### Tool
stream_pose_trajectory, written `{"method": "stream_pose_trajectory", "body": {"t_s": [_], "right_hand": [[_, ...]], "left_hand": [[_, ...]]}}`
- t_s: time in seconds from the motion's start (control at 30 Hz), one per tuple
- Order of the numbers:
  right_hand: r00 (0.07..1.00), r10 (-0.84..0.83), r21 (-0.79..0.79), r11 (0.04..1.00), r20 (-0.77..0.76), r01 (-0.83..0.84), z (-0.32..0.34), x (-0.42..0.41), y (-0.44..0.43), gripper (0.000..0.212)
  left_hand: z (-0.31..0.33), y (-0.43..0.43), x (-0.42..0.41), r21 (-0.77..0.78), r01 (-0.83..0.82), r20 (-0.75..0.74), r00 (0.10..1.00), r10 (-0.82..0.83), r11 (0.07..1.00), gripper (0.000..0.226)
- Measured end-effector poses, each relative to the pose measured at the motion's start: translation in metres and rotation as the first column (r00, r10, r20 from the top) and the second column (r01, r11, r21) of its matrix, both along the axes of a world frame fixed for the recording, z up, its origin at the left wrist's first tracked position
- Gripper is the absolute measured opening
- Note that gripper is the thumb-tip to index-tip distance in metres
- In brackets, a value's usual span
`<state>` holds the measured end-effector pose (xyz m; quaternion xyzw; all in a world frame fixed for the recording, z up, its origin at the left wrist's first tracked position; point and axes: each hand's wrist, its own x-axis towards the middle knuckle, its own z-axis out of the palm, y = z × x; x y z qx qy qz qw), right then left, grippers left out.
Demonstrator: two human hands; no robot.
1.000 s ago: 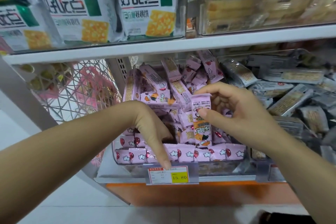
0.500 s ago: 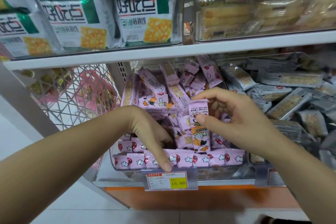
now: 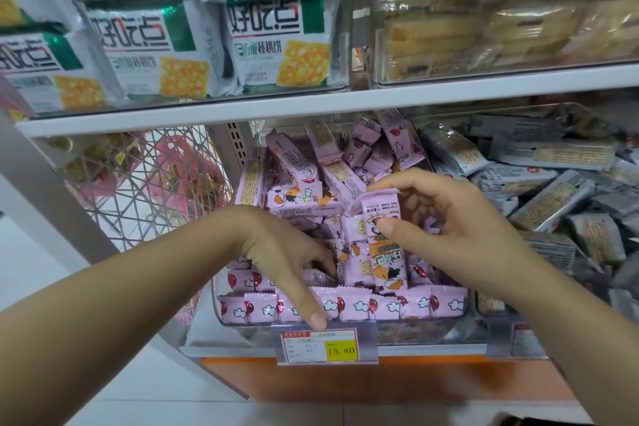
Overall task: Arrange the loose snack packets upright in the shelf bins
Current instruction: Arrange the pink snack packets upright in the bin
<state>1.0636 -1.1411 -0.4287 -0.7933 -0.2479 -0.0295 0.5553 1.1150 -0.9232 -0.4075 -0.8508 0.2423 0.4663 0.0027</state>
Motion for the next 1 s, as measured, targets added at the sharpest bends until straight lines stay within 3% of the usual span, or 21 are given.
{"method": "stream_pose_trajectory", "body": {"t_s": [0.13,0.33,0.53,0.83,1.0], "right_hand": [[1.0,-0.003,-0.006,1.0,0.002,0.003,0.0,0.0,0.0,0.024],[1.0,-0.003,-0.016,1.0,0.004,0.003,0.002,-0.001,0.001,0.022],[1.0,-0.013,-0.036,0.999,0.004,0.013,0.003,-0.001,0.003,0.025],[1.0,-0.021,-0.06,0.998,0.008,0.022,0.005,-0.004,0.005,0.024],[1.0,-0.03,-0.07,0.997,-0.001,0.03,0.006,-0.005,0.004,0.034]], "left_hand": [[0.006,0.0,-0.001,-0.016,0.049,0.04,0.998,-0.049,0.999,0.068],[-0.001,0.022,0.008,-0.206,-0.102,-0.037,0.995,0.096,0.973,0.045],[-0.005,0.024,0.0,-0.461,-0.282,-0.165,0.959,0.231,0.841,0.042],[-0.02,0.001,-0.003,-0.546,-0.088,0.215,0.946,0.241,0.833,0.011],[-0.021,0.01,-0.006,-0.51,-0.066,0.398,0.866,0.303,0.858,0.015]]}}
